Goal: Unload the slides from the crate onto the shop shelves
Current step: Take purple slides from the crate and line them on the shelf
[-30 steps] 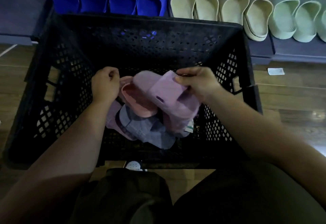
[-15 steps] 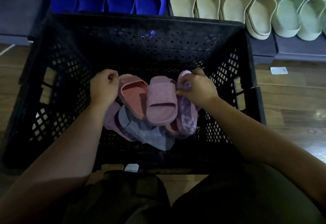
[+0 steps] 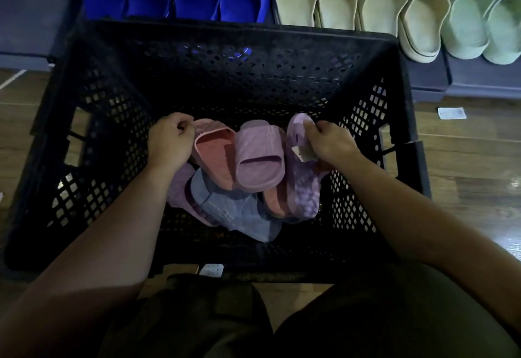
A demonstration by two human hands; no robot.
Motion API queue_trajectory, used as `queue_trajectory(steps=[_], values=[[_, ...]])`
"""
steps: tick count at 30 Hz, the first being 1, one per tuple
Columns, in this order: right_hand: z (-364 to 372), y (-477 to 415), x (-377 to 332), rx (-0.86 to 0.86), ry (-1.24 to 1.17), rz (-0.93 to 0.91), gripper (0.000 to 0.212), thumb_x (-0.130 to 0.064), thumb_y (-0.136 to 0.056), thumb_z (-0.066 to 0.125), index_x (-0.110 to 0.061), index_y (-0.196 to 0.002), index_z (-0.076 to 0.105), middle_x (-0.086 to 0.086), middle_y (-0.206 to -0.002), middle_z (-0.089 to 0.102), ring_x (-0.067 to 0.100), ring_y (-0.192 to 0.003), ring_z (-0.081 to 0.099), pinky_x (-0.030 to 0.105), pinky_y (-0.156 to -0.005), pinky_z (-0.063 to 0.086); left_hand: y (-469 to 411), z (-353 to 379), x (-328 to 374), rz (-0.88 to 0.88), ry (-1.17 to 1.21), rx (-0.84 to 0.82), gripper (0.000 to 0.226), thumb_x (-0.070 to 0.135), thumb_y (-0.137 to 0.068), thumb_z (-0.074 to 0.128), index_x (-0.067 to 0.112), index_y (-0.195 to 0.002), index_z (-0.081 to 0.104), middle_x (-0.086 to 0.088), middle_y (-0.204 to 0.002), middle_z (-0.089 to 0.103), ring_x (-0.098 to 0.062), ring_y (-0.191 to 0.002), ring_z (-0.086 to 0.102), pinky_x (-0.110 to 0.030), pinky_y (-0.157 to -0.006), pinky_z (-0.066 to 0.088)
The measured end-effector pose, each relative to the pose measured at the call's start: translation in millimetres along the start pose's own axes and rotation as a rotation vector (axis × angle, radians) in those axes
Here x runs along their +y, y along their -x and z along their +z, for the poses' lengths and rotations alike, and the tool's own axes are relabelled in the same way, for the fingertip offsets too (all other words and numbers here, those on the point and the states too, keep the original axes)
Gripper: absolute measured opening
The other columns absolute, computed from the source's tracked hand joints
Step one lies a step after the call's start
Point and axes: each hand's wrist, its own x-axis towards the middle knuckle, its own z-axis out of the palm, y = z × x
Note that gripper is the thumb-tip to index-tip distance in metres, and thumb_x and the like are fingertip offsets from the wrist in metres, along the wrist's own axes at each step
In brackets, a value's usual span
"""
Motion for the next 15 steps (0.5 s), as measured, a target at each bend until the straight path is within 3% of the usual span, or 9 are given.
queue_trajectory(steps=[3,5,6,8,10,12,15], values=[[2.5,3.4,4.9,-0.070,-0.130,0.130,0.051,-0.041,-0.100,0.034,-0.003,-0.134,0.039,0.026,-0.129,0.048,0.044,-0.114,0.052,0.042,-0.087,0.044,-0.9,0.0,-1.4,-0.013,-0.005,-0.023,0.029,0.020,-0.094,0.050,0.012,-0.116,0.066,-0.008,-0.118,0.066,-0.022,-0.106,0.060,-0.021,-0.088,0.040],[4.7,8.7,5.8,-0.086,-0.207,0.151,0.050,-0.038,-0.098,0.041,-0.004,-0.134,0.039,0.026,-0.126,0.049,0.044,-0.110,0.054,0.044,-0.090,0.049,-0.5,0.1,-1.1,-0.009,-0.002,-0.036,0.029,0.019,-0.094,0.050,0.011,-0.116,0.066,-0.009,-0.119,0.066,-0.023,-0.106,0.060,-0.023,-0.090,0.042],[5.3,10.5,3.8,-0.073,-0.287,0.176,0.051,-0.043,-0.095,0.047,-0.003,-0.126,0.049,0.022,-0.119,0.057,0.040,-0.104,0.060,0.044,-0.088,0.052,-0.1,0.2,-0.5,-0.005,0.001,-0.039,0.029,0.019,-0.093,0.050,0.011,-0.116,0.066,-0.009,-0.119,0.065,-0.023,-0.106,0.061,-0.023,-0.090,0.041],[7.5,12.8,4.2,-0.029,-0.413,0.201,0.047,-0.047,-0.085,0.059,-0.002,-0.091,0.070,0.017,-0.089,0.072,0.033,-0.080,0.068,0.047,-0.077,0.058,0.5,-0.3,0.1,-0.002,0.003,-0.043,0.029,0.018,-0.093,0.051,0.011,-0.117,0.066,-0.009,-0.119,0.065,-0.022,-0.106,0.061,-0.020,-0.088,0.040],[9.8,12.9,5.5,0.072,-0.498,0.210,0.032,-0.039,-0.079,0.070,-0.009,-0.069,0.071,0.013,-0.071,0.072,0.027,-0.065,0.068,0.048,-0.071,0.059,0.7,-0.8,0.7,0.000,0.008,-0.052,0.029,0.017,-0.093,0.052,0.010,-0.117,0.066,-0.010,-0.120,0.065,-0.022,-0.106,0.061,-0.019,-0.088,0.039],[4.9,16.1,0.6,0.172,-0.498,0.178,0.010,-0.025,-0.077,0.072,-0.016,-0.078,0.069,0.007,-0.073,0.073,0.024,-0.069,0.069,0.038,-0.071,0.059,1.0,-0.6,1.1,0.004,0.009,-0.057,0.028,0.016,-0.092,0.053,0.010,-0.117,0.066,-0.010,-0.120,0.064,-0.023,-0.107,0.060,-0.020,-0.089,0.039],[4.4,12.0,-3.1,0.139,-0.588,0.218,0.007,-0.016,-0.077,0.068,-0.016,-0.083,0.071,0.007,-0.078,0.072,0.024,-0.072,0.068,0.035,-0.071,0.059,0.0,-0.3,1.0,0.013,0.013,-0.061,0.028,0.015,-0.091,0.053,0.011,-0.115,0.067,-0.011,-0.119,0.065,-0.023,-0.107,0.060,-0.021,-0.090,0.039]])
